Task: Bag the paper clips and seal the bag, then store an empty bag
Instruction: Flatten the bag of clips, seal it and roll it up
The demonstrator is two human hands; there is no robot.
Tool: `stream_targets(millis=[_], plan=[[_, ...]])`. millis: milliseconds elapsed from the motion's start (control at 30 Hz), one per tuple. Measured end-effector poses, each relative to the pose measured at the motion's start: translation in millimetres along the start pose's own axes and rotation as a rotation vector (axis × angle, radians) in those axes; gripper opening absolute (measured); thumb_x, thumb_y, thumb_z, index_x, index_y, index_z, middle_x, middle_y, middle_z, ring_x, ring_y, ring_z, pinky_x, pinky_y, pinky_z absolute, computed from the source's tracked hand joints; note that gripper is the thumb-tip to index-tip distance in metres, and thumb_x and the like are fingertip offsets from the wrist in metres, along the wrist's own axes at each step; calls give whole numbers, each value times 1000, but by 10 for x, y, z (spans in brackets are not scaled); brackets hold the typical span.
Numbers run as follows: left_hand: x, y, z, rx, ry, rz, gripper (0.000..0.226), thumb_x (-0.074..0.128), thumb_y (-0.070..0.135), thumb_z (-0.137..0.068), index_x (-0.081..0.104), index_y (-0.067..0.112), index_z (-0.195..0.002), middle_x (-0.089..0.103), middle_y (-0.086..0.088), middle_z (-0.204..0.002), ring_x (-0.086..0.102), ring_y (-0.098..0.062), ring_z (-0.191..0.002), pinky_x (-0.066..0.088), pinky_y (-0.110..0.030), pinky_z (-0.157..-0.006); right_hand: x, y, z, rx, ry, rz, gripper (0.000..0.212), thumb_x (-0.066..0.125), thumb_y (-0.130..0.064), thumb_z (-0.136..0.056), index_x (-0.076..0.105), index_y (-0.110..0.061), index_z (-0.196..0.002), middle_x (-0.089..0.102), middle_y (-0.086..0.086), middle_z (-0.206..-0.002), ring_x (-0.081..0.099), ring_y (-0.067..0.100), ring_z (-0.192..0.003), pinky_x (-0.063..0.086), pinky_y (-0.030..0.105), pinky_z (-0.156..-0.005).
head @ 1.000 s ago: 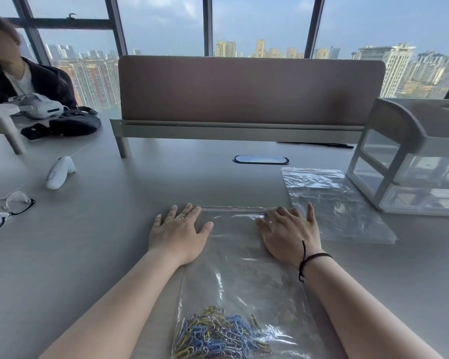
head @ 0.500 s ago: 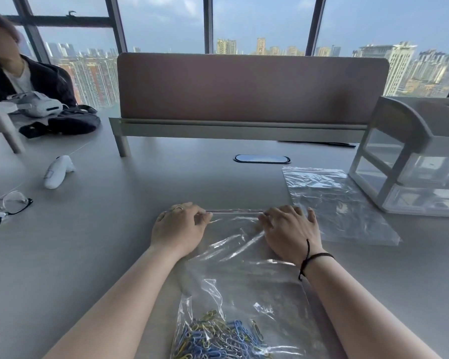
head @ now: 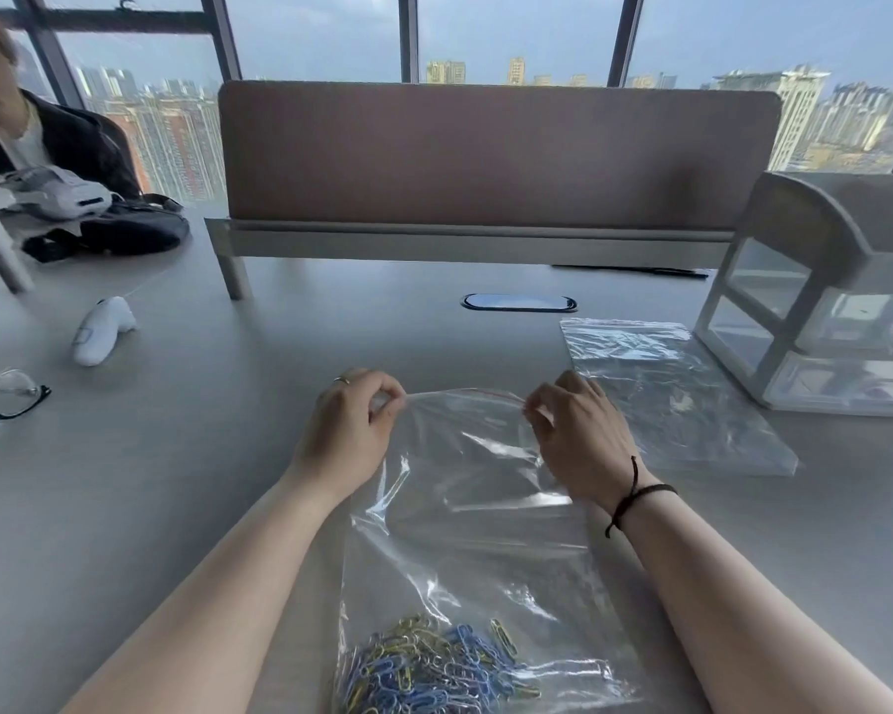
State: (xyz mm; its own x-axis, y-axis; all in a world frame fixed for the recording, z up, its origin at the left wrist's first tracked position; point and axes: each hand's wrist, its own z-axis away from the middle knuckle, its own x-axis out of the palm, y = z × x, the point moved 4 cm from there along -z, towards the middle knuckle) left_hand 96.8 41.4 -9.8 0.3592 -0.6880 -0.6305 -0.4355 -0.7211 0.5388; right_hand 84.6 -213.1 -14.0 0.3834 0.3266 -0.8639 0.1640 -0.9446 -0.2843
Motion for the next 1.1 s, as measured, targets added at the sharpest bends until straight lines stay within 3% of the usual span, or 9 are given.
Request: stream_targets(millis=[133, 233, 367, 533, 600, 667, 800, 933, 1100], plan=[[-59, -34, -83, -205, 81, 278, 28, 69, 0, -89, 58, 25, -82, 69, 3, -78, 75, -11, -65, 55, -22, -59, -184, -18, -104, 97, 160, -223, 9, 61, -27, -92, 69, -23, -93, 61, 3, -104, 63, 30, -80, 50, 36, -68], [-178, 49, -282, -250, 144, 397, 27, 73, -3, -84, 58, 17, -95, 69, -1, -85, 75, -17, -67, 63, -37, -71, -353, -53, -221, 124, 259, -388, 6, 66, -18, -89, 71, -20, -89, 69, 3, -97, 63, 20, -74, 39, 25, -66], [-422, 188, -458, -277, 168, 543, 35, 76, 0, -81, 61, 22, -103, 77, 0, -77, 76, -26, -75, 62, -43, -82, -637, -148, -305, 201, 288, -675, 5, 65, -21, -91, 67, -21, -86, 72, -2, -89, 67, 14, -48, 48, 26, -52], [-717, 369, -203, -269, 167, 784, 23, 76, -2, -82, 72, 21, -86, 75, 7, -67, 70, -13, -67, 58, -40, -80, -993, -323, -72, 154, 274, -956, 4, 67, -11, -90, 69, -8, -88, 70, 2, -82, 74, 21, -62, 62, 36, -65], [-841, 479, 49, -210, 104, 897, 11, 83, 12, -75, 75, 17, -80, 76, 3, -68, 70, -12, -66, 58, -32, -75, -1096, -340, 184, 125, 239, -1000, 2, 70, -9, -89, 69, -7, -87, 73, 10, -82, 74, 22, -65, 61, 33, -68], [-982, 536, 340, -175, 34, 944, 24, 90, 31, -61, 77, 17, -77, 78, -2, -73, 73, -14, -70, 59, -25, -75, -1148, -320, 536, 83, 160, -1006, 4, 74, -12, -84, 70, -11, -83, 75, 13, -77, 74, 21, -66, 58, 26, -66], [-1108, 543, 929, -132, -169, 809, 44, 90, 50, -57, 77, 14, -80, 79, -13, -87, 72, -14, -81, 55, -17, -78, -1103, -221, 1286, 63, -53, -952, 10, 77, -22, -72, 74, -15, -79, 75, 14, -82, 69, 20, -72, 54, 30, -69], [-1016, 451, 1241, -59, -270, 565, 19, 77, 36, -70, 75, 22, -82, 77, 2, -103, 71, -12, -98, 53, -29, -92, -967, -171, 1689, 68, -120, -909, 8, 79, -19, -71, 74, -24, -73, 76, 5, -89, 71, 20, -79, 54, 22, -75], [-1011, 494, 1417, 12, -373, 393, 11, 73, 38, -75, 74, 28, -79, 76, 5, -80, 69, -9, -78, 52, -35, -78, -883, -172, 1838, -27, -152, -693, 32, 81, 0, -74, 72, -31, -70, 75, -12, -91, 69, 13, -81, 52, 28, -76]])
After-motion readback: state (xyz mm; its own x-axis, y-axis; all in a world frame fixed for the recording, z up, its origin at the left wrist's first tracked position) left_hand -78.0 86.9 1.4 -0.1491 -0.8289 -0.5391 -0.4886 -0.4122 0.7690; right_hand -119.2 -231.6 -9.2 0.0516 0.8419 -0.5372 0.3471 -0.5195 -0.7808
